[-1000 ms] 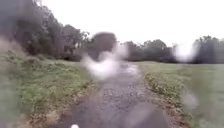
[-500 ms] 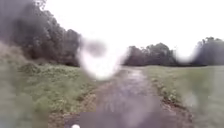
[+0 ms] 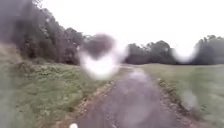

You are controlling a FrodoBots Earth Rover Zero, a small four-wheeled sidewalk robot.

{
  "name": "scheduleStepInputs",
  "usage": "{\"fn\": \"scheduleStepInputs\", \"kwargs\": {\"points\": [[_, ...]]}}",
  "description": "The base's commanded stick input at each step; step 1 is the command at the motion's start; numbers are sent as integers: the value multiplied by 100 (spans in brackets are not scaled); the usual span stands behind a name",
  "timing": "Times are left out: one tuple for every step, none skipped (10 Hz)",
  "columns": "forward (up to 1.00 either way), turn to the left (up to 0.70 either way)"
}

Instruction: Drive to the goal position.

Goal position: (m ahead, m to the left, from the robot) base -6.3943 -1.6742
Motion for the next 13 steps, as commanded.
{"fn": "scheduleStepInputs", "kwargs": {"points": [[85,-34],[85,-34],[85,-34],[85,-31],[85,-28],[85,-25],[85,-22],[85,0],[85,0],[85,0],[85,0],[85,0],[85,0]]}}
